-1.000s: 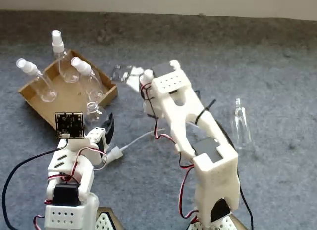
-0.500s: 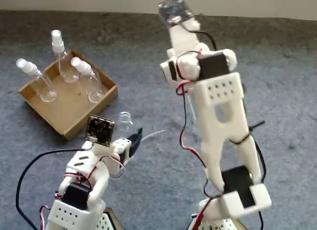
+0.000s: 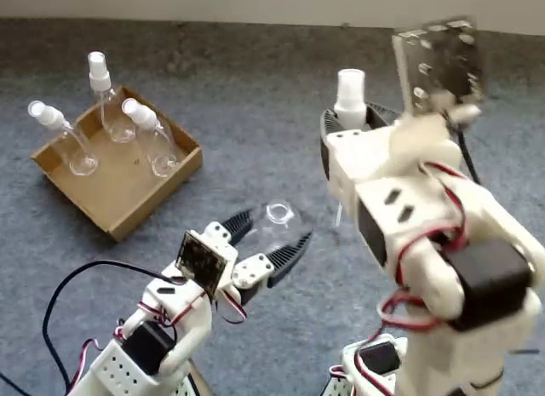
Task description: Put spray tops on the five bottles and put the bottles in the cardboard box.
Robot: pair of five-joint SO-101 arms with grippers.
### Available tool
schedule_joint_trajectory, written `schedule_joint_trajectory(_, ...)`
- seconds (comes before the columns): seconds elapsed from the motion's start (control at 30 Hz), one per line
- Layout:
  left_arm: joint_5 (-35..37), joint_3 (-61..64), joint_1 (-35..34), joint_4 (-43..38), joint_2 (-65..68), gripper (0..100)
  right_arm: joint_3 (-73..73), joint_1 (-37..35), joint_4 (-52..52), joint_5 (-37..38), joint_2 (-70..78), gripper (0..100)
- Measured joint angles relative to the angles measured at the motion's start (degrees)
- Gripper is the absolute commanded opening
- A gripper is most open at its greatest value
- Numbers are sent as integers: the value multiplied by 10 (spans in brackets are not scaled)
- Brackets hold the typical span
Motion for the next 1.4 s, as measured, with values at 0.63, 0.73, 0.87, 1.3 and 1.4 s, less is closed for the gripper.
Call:
schedule_joint_trajectory(0.63, 0, 0, 142, -19, 1, 140, -8, -53, 58, -48, -74, 95)
schedule_joint_trajectory(0.73, 0, 0, 142, -19, 1, 140, -8, -58, 59, -48, -74, 95)
schedule_joint_trajectory(0.87, 0, 0, 142, -19, 1, 140, -8, -61, 59, -47, -74, 95)
schedule_joint_trajectory(1.3, 0, 0, 142, 28, 1, 140, -8, -108, 79, 9, -165, 95)
schedule_joint_trajectory(1.4, 0, 0, 142, 28, 1, 140, 2, -110, 78, 10, -212, 95)
